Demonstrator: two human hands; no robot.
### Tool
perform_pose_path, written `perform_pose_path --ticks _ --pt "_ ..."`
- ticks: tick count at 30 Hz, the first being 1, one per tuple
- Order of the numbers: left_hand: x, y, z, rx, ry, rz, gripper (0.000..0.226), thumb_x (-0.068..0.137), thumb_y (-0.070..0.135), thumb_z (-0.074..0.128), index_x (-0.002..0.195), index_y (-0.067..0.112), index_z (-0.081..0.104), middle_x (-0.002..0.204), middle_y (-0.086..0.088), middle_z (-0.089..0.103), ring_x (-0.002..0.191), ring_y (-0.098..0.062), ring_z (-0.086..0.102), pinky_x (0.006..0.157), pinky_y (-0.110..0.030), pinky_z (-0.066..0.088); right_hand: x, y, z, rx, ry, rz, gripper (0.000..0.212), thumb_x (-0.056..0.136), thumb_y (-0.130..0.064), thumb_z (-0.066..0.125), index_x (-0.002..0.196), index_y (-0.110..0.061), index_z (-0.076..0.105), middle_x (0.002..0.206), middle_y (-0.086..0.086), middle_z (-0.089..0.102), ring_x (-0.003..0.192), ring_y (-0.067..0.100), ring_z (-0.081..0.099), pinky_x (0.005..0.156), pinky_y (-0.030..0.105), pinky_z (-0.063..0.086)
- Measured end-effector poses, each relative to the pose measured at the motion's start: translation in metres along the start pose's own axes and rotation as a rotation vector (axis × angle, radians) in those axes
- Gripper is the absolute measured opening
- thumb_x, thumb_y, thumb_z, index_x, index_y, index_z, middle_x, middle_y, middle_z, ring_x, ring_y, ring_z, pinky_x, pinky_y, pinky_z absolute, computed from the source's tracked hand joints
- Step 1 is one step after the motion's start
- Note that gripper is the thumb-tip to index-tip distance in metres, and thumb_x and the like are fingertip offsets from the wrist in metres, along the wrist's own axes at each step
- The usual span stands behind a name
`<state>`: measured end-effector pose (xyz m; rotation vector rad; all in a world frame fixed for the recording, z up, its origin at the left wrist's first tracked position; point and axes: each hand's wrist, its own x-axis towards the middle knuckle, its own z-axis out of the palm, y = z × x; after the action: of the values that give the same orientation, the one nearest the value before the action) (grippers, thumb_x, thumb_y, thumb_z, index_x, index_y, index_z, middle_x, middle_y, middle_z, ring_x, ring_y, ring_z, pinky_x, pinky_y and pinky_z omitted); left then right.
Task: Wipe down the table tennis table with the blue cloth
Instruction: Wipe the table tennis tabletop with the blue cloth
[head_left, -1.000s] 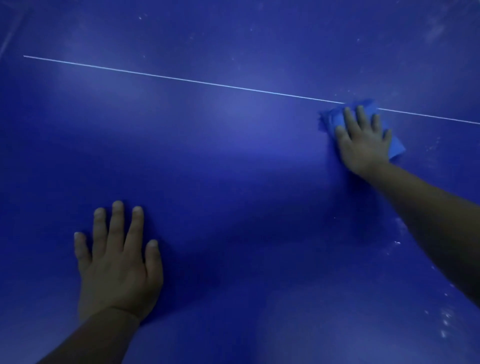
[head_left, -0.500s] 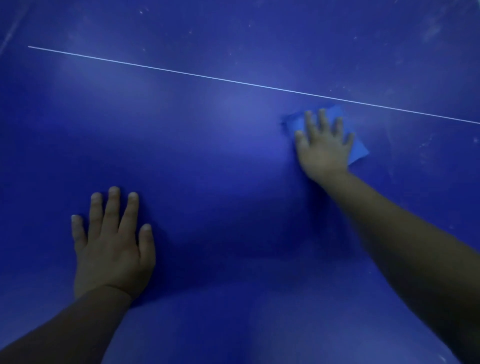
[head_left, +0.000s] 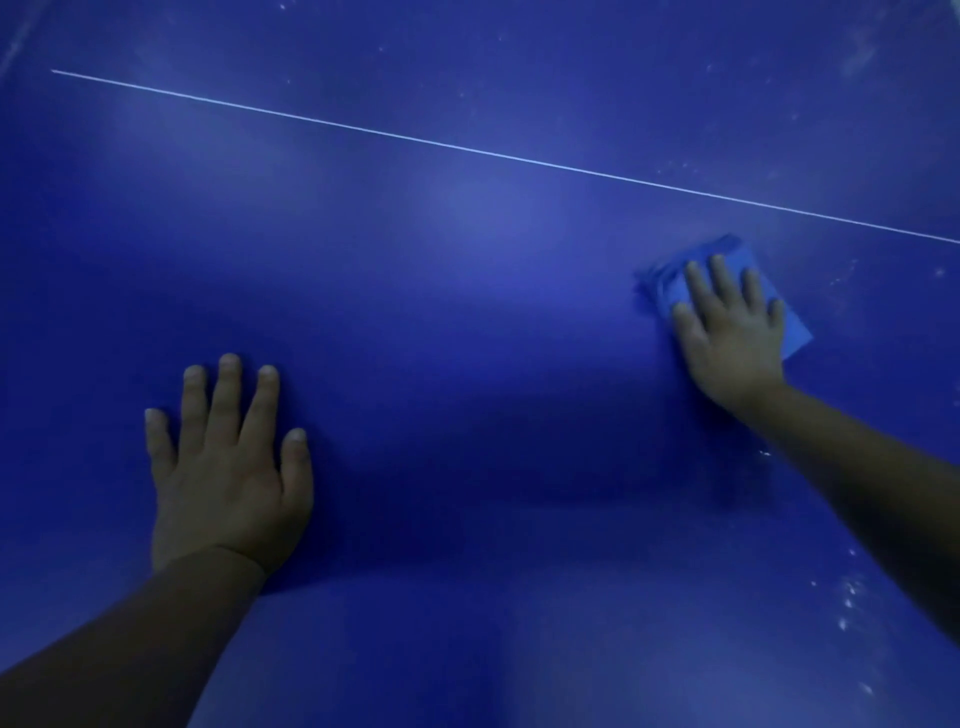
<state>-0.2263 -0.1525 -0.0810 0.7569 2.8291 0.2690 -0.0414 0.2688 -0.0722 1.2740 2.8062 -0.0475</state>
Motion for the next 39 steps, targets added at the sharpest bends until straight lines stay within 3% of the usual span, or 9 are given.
perform_pose_path --ticks 6,12,15,22,28,30,35,37,39 --pt "-0.001 0.001 -0.001 0.007 -0.001 -0.001 0.072 0.093 0.052 0.015 0.157 0.02 0.021 0.166 -0.004 0.007 0.153 -0.021 -0.007 0.119 -0.043 -0.014 -0.118 0.018 0.024 -0.127 -0.087 -0.951 0.052 0.103 -0.055 0.032 0.149 -0.033 0.04 0.164 0.005 0.024 0.149 0.043 0.021 0.116 0.065 0.013" --pt "-0.001 0.0 0.001 -0.005 0.01 -0.005 0.073 0.092 0.053 0.016 0.157 0.021 0.021 0.166 -0.003 0.006 0.152 -0.02 -0.009 0.12 -0.044 -0.013 0.023 0.024 0.002 0.042 0.002 -0.14 0.069 0.094 -0.06 0.017 0.157 -0.032 0.026 0.166 -0.002 0.019 0.153 0.031 0.011 0.119 0.057 0.007" --pt "-0.002 0.001 -0.001 -0.017 0.003 -0.002 0.074 0.091 0.054 0.015 0.157 0.021 0.02 0.167 -0.003 0.005 0.152 -0.019 -0.01 0.12 -0.046 -0.013 -0.022 0.017 0.009 0.008 0.006 -0.192 0.067 0.095 -0.057 0.02 0.156 -0.03 0.029 0.165 -0.002 0.022 0.152 0.031 0.012 0.119 0.059 0.008" --pt "-0.004 0.001 -0.001 -0.012 0.021 0.02 0.077 0.09 0.056 0.011 0.157 0.019 0.02 0.166 -0.006 0.007 0.152 -0.022 -0.007 0.121 -0.05 -0.008 -0.18 0.032 0.026 -0.08 -0.064 -0.813 0.053 0.102 -0.053 0.032 0.15 -0.033 0.039 0.161 0.005 0.032 0.148 0.04 0.024 0.116 0.062 0.015" --pt "-0.003 -0.004 0.002 0.02 0.031 0.051 0.079 0.091 0.058 0.015 0.157 0.016 0.02 0.166 -0.009 0.009 0.152 -0.027 -0.003 0.12 -0.055 -0.003 -0.084 0.028 0.012 0.059 -0.003 -0.007 0.059 0.102 -0.055 0.022 0.157 -0.035 0.021 0.167 -0.005 0.013 0.153 0.03 0.006 0.12 0.059 0.006" --pt "-0.003 -0.005 0.0 -0.023 0.013 0.06 0.081 0.09 0.06 0.017 0.157 0.015 0.018 0.166 -0.009 0.007 0.153 -0.026 -0.004 0.12 -0.054 -0.005 -0.144 0.009 0.025 0.027 0.073 -0.073 0.058 0.102 -0.053 0.024 0.156 -0.032 0.029 0.165 -0.001 0.023 0.151 0.035 0.016 0.117 0.062 0.012" --pt "-0.04 -0.004 -0.01 -0.184 0.012 0.162 0.079 0.091 0.052 0.026 0.156 0.008 0.022 0.165 -0.012 0.009 0.153 -0.024 -0.001 0.121 -0.05 -0.006 -0.265 0.003 0.034 0.001 -0.063 -0.723 0.053 0.102 -0.054 0.033 0.152 -0.036 0.037 0.162 -0.001 0.03 0.15 0.038 0.023 0.116 0.064 0.014" --pt "-0.074 -0.004 -0.009 -0.16 0.022 0.244 0.078 0.091 0.052 0.025 0.154 0.007 0.029 0.164 -0.013 0.015 0.153 -0.025 0.004 0.121 -0.05 -0.004 -0.209 0.015 0.024 -0.021 -0.012 -0.654 0.058 0.098 -0.054 0.032 0.149 -0.029 0.044 0.158 0.006 0.038 0.145 0.042 0.031 0.112 0.067 0.02" --pt "-0.109 -0.006 -0.004 -0.122 0.024 0.304 0.074 0.091 0.049 0.026 0.152 0.007 0.035 0.163 -0.012 0.02 0.152 -0.025 0.01 0.121 -0.051 -0.003 -0.146 0.028 0.014 0.013 -0.022 -0.276 0.063 0.097 -0.056 0.024 0.154 -0.031 0.034 0.164 0.002 0.027 0.15 0.038 0.019 0.117 0.065 0.014"
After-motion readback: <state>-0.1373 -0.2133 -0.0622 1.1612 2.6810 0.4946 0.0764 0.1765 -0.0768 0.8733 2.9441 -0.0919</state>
